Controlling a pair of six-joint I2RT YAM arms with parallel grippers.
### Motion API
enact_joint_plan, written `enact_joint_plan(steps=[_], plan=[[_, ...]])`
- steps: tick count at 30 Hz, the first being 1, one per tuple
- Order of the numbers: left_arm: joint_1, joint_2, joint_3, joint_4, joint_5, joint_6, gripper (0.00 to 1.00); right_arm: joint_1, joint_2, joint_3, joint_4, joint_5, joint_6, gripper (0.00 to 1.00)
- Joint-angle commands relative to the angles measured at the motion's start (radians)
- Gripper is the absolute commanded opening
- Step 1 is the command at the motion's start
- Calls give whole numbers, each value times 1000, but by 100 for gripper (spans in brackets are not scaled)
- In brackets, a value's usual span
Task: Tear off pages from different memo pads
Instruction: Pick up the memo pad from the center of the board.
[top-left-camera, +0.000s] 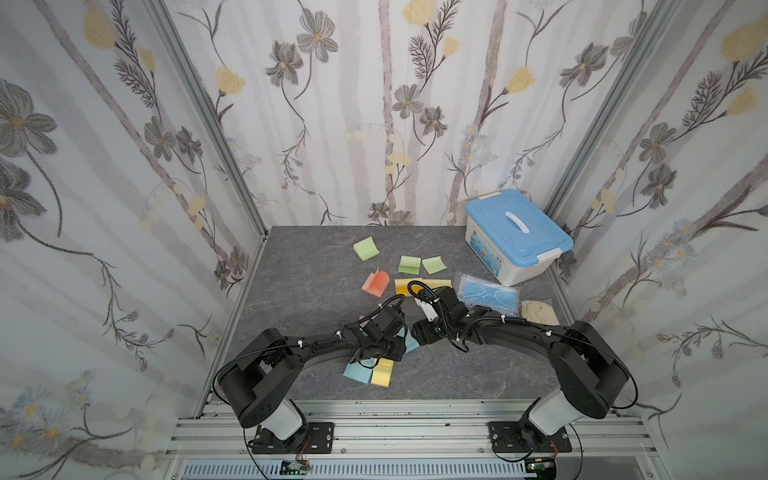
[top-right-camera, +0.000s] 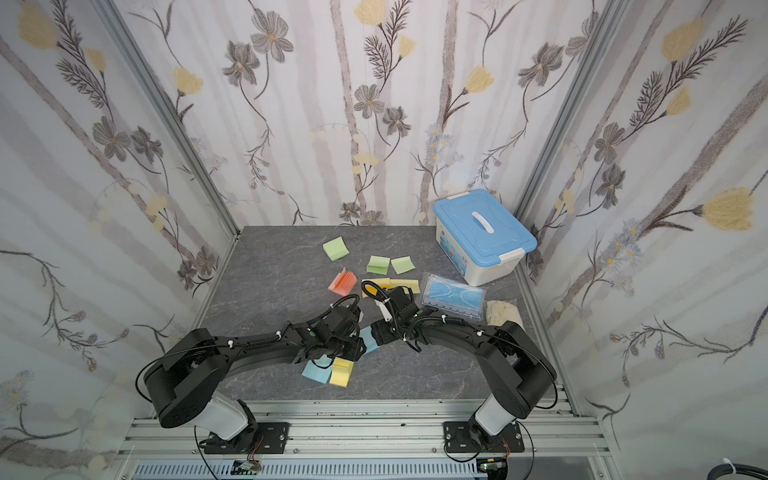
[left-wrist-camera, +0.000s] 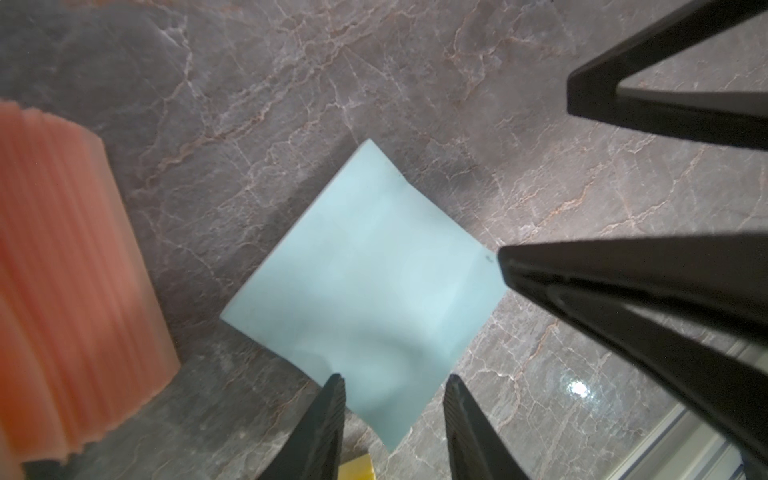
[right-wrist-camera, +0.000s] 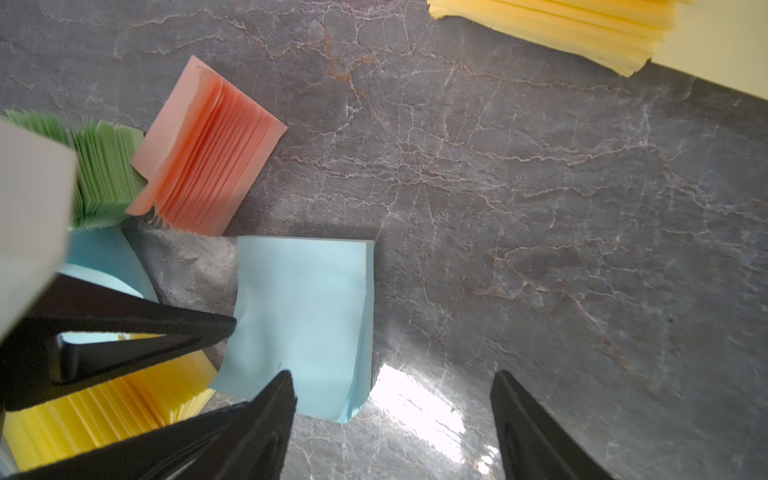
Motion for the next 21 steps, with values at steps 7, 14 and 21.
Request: enact_joint_plan(steps=[7,14,21], plan=[[1,-20,7,-33,-107,1,40,-1,-80,-56,17,23,0,76],[1,-92,-24,42,21,27,50,0,-155,-117,-7,69,-25,76],[0,-82,-10,4,23,66,51,0,-250,-179,-14,112,-29,77]])
